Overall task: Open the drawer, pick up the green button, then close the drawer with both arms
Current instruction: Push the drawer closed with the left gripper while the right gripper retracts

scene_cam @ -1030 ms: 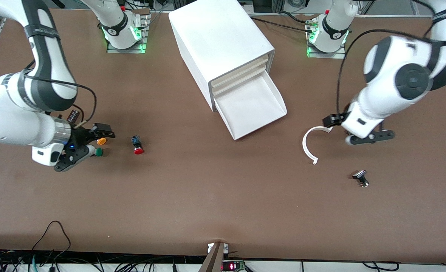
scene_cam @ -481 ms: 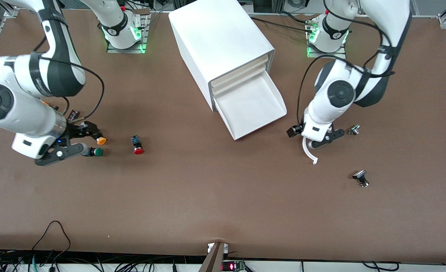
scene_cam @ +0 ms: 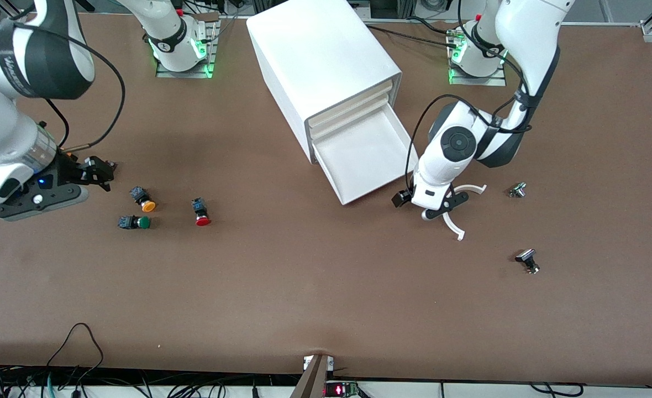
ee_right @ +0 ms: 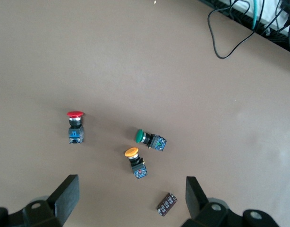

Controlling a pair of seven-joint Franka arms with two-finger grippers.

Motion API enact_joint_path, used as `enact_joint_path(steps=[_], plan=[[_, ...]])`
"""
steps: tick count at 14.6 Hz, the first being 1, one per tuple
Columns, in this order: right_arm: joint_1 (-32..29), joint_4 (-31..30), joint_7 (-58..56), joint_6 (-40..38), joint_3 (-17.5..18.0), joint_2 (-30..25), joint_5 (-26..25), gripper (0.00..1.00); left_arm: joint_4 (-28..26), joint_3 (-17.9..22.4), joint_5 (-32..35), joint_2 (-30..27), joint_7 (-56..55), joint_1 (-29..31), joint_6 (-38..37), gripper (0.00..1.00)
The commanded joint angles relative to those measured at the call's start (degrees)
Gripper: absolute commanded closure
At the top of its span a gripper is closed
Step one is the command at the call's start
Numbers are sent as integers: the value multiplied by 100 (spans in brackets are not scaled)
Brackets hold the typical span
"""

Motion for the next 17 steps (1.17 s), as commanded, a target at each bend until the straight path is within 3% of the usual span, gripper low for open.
enact_joint_path(steps=[1,4,6,11,14,17], plan=[[-269,-50,-13,-280,-7,-361,300,0,68,21,81,110,-205,-254,66,0],[-252,55,-913,-334,-743,-309,413,0,24,-101,72,101,-205,-290,-13,0],[-295,56,-1427,-316,-982,-291,826,0,-142,-224,63,58,-196,-290,-48,0],[-216,143,-1393,-387,-965,-344,653,0,-213,-629,-569,-91,-205,-290,-583,0],[-208,161,-1131,-1000,-965,-370,529,0,-231,-813,-973,-197,-197,-281,-926,0],[-155,161,-735,-1055,-896,-449,538,0,-345,-998,-1666,-189,-196,-281,-998,0]])
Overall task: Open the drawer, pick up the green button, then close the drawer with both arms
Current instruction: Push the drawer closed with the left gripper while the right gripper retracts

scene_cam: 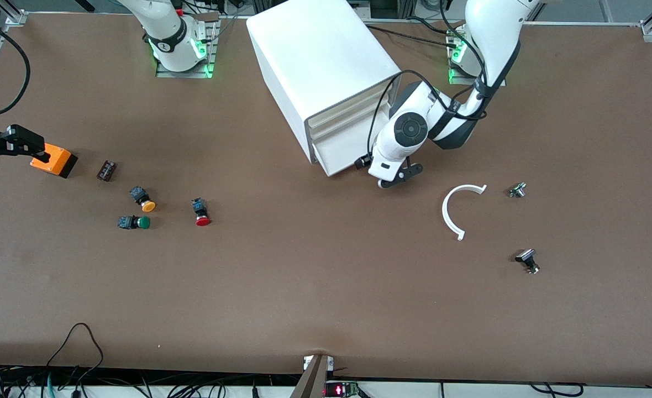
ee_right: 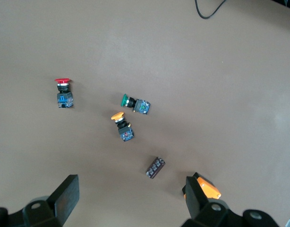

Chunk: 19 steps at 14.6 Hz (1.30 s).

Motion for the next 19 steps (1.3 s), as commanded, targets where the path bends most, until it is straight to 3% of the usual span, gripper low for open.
enact_joint_path(steps=[1,6,11,16,19], plan=[[69,69,492,-181,165,-162,-75,0,-218,-140,-486,-179,-22,-3,-93,0],[34,69,125,-172,27,-172,-129,0,-420,-517,-714,-179,-39,-3,-101,0],[33,77,107,-190,43,-189,-76,0,-429,-554,-812,-179,-4,5,-101,0],[33,69,-443,-434,26,-189,-76,0,-297,-448,-751,-521,127,505,-93,0],[33,77,-1036,-805,-18,-251,151,0,-183,-27,-716,-881,942,804,-285,0]])
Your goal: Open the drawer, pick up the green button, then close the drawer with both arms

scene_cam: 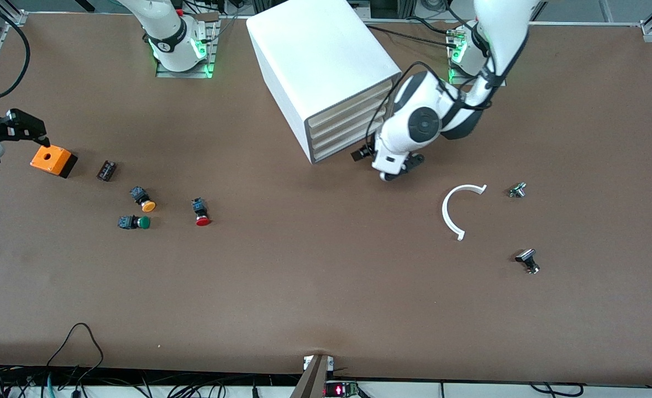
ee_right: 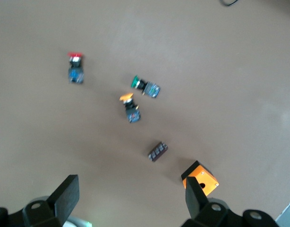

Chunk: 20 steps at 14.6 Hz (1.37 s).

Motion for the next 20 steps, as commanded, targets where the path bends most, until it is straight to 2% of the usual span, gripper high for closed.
enact_joint_path(steps=[1,6,8,9,11,13,14,17,20], plan=[[-35,53,-190,-201,-51,-87,277,0,106,299,105,-498,1001,391,-446,0],[-70,53,49,-113,-174,-69,252,0,519,440,1476,-1324,1680,1103,-1474,0],[-70,53,49,-113,-165,-69,243,0,896,869,1548,-1536,2608,1131,-1974,0],[-79,-43,66,-43,-113,-104,208,0,1150,958,1548,-1580,3092,1131,-2447,0],[-88,-542,101,404,-112,-480,182,0,1669,1335,1600,-1694,3719,1122,-3152,0],[-96,-1183,119,747,-112,-990,173,0,1943,1599,1837,-1861,4421,1122,-3462,0],[-96,-1308,110,818,-112,-1097,164,0,2022,1714,1908,-1958,4711,1113,-3541,0],[-53,-1090,145,599,-104,-940,85,0,2198,1846,1952,-2125,4916,1069,-3910,0],[-44,-1090,567,573,-104,-931,85,0,2489,1794,1944,-2003,4846,1113,-4061,0]])
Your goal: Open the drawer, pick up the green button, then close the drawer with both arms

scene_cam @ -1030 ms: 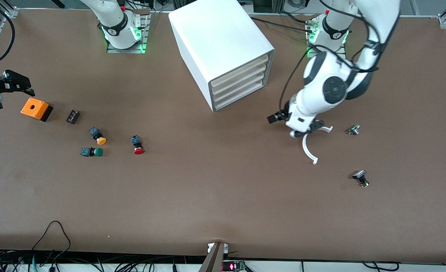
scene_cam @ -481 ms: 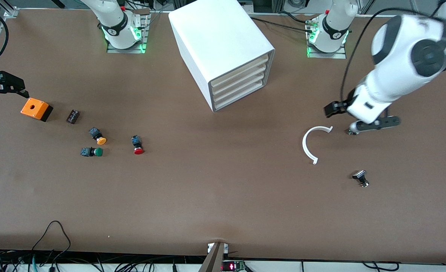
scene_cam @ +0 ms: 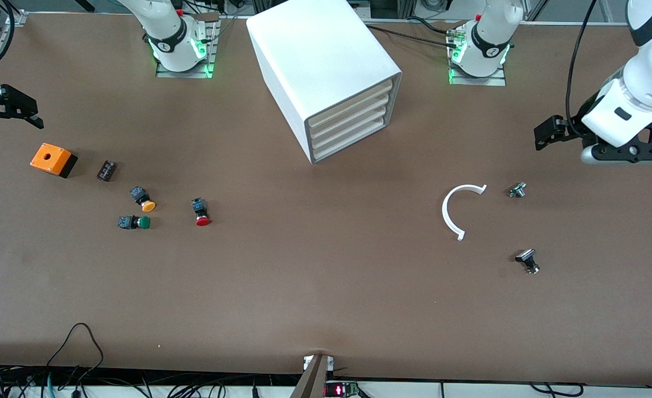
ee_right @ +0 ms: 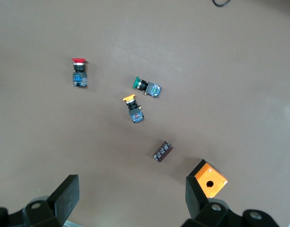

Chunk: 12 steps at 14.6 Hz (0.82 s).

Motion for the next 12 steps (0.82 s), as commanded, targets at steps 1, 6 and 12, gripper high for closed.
enact_joint_path(steps=[1,6,12], plan=[[58,-80,226,-4,54,-53,-67,0,228,-13,135,118,94,-45,-140,0],[111,-71,182,22,99,88,-67,0,228,48,143,197,103,-1,53,0],[93,-27,252,14,72,79,-24,0,544,48,135,301,-55,114,-52,0]])
